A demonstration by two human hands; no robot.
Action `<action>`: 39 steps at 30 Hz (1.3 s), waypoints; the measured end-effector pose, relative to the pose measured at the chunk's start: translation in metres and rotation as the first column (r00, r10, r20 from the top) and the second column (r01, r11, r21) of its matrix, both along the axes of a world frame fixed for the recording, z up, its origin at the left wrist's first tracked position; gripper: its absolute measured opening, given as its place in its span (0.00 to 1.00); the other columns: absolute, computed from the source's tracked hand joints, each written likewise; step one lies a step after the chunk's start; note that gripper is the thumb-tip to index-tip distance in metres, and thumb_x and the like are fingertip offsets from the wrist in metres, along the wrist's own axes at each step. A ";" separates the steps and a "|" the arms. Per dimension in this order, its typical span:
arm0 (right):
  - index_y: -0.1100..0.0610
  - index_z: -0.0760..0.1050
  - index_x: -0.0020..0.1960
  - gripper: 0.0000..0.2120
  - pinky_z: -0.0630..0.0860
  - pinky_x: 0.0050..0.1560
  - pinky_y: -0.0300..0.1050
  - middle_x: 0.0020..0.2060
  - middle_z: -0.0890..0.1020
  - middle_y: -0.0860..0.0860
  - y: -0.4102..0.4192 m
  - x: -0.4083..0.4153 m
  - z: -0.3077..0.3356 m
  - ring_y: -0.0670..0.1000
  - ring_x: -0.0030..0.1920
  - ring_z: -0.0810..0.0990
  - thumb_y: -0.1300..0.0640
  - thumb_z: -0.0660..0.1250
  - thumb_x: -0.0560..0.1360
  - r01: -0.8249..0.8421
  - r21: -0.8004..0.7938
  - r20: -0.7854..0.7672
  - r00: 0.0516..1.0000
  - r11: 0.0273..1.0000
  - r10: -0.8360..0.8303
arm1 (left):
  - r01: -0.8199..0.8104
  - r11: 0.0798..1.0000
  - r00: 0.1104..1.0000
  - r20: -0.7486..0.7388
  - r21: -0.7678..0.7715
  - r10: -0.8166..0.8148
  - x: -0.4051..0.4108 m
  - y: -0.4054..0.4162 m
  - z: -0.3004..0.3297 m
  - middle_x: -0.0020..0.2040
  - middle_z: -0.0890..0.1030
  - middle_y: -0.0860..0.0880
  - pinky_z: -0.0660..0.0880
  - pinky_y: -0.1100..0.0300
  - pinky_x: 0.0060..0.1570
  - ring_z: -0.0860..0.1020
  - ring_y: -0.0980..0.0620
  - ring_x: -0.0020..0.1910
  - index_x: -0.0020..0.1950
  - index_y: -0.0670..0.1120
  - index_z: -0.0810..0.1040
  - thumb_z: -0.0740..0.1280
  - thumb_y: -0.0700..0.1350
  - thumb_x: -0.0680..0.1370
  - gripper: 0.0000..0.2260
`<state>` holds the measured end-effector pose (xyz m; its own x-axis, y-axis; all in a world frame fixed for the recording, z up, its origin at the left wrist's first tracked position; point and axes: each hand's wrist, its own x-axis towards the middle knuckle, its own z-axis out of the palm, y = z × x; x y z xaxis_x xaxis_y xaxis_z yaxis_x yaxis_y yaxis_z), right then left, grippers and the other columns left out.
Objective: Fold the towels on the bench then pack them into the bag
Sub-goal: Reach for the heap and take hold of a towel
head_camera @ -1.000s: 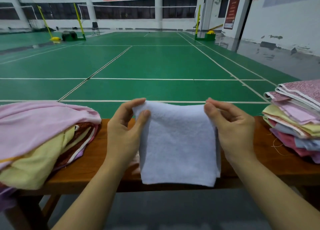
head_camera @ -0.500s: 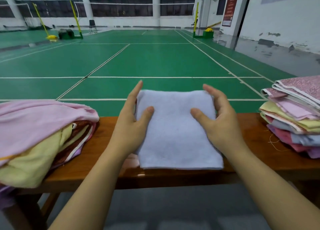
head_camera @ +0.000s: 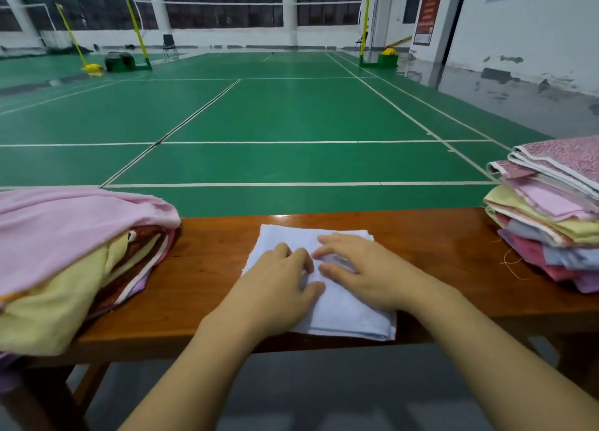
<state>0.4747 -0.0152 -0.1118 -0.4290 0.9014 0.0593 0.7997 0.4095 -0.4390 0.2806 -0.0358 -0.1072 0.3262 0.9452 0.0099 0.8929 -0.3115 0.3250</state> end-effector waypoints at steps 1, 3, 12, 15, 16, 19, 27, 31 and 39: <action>0.43 0.72 0.72 0.19 0.60 0.77 0.47 0.77 0.66 0.41 0.001 -0.002 -0.003 0.43 0.77 0.62 0.41 0.58 0.83 0.017 -0.039 0.075 0.997 0.999 -0.014 | 0.013 1.000 0.998 -0.062 0.017 -0.012 0.001 0.001 -0.004 0.64 0.71 0.52 0.70 0.53 0.63 0.71 0.50 0.63 0.69 0.55 0.70 0.59 0.60 0.82 0.17; 0.41 0.68 0.75 0.22 0.62 0.76 0.51 0.78 0.64 0.41 0.002 -0.005 -0.003 0.46 0.77 0.62 0.38 0.54 0.83 0.111 -0.013 0.194 0.975 0.994 -0.106 | 0.016 0.997 0.990 -0.140 0.071 -0.006 0.001 0.006 -0.009 0.69 0.68 0.51 0.67 0.51 0.67 0.67 0.48 0.68 0.72 0.55 0.67 0.56 0.59 0.84 0.18; 0.48 0.76 0.64 0.23 0.74 0.54 0.53 0.61 0.76 0.53 -0.015 -0.009 0.021 0.59 0.59 0.77 0.34 0.55 0.81 0.525 0.098 0.238 0.813 0.845 -0.532 | -0.470 0.869 0.877 -0.025 0.155 0.479 -0.008 0.020 -0.003 0.65 0.72 0.42 0.71 0.49 0.59 0.71 0.42 0.62 0.68 0.43 0.70 0.57 0.66 0.81 0.29; 0.53 0.74 0.58 0.26 0.73 0.50 0.52 0.59 0.77 0.55 -0.006 0.003 0.015 0.59 0.54 0.77 0.32 0.55 0.80 0.636 0.071 0.216 0.742 0.768 -0.634 | -0.495 0.868 0.864 -0.085 0.033 0.496 -0.001 0.021 -0.007 0.66 0.71 0.40 0.69 0.48 0.62 0.70 0.41 0.64 0.70 0.40 0.69 0.52 0.72 0.78 0.39; 0.54 0.74 0.54 0.26 0.73 0.47 0.51 0.56 0.79 0.55 -0.003 0.005 0.012 0.58 0.50 0.75 0.32 0.55 0.80 0.650 0.033 0.217 0.737 0.759 -0.640 | -0.485 0.875 0.873 -0.075 -0.010 0.483 0.003 0.023 -0.010 0.68 0.71 0.39 0.68 0.47 0.64 0.70 0.40 0.65 0.72 0.39 0.68 0.53 0.73 0.77 0.41; 0.55 0.76 0.51 0.24 0.71 0.42 0.48 0.51 0.82 0.54 0.005 0.002 0.001 0.58 0.45 0.75 0.33 0.61 0.78 0.637 -0.047 0.160 0.765 0.769 -0.624 | -0.424 0.904 0.906 -0.011 -0.053 0.424 0.019 0.032 -0.017 0.69 0.72 0.40 0.68 0.47 0.64 0.71 0.39 0.65 0.75 0.41 0.67 0.59 0.68 0.79 0.36; 0.48 0.71 0.55 0.09 0.68 0.37 0.45 0.49 0.78 0.47 0.005 0.009 -0.004 0.52 0.47 0.77 0.47 0.68 0.79 0.582 -0.055 -0.219 0.786 0.811 -0.579 | -0.320 0.933 0.670 0.657 -0.165 0.346 0.027 0.031 -0.011 0.55 0.78 0.48 0.77 0.47 0.53 0.78 0.46 0.51 0.66 0.47 0.64 0.68 0.50 0.79 0.20; 0.49 0.69 0.53 0.11 0.67 0.39 0.47 0.45 0.77 0.46 0.009 0.020 -0.007 0.53 0.47 0.77 0.50 0.71 0.78 0.603 -0.062 -0.363 0.729 0.795 -0.581 | -0.297 0.920 0.536 0.753 -0.256 0.382 0.027 0.034 -0.009 0.55 0.76 0.49 0.76 0.44 0.58 0.78 0.49 0.50 0.64 0.52 0.55 0.70 0.50 0.79 0.24; 0.46 0.83 0.52 0.07 0.75 0.54 0.44 0.56 0.84 0.46 0.004 0.052 -0.002 0.51 0.58 0.80 0.56 0.68 0.81 0.600 0.011 -0.389 0.739 0.800 -0.549 | -0.198 0.976 0.684 0.700 -0.089 0.203 0.056 0.038 -0.011 0.50 0.75 0.56 0.75 0.51 0.52 0.78 0.46 0.51 0.63 0.54 0.65 0.64 0.47 0.83 0.12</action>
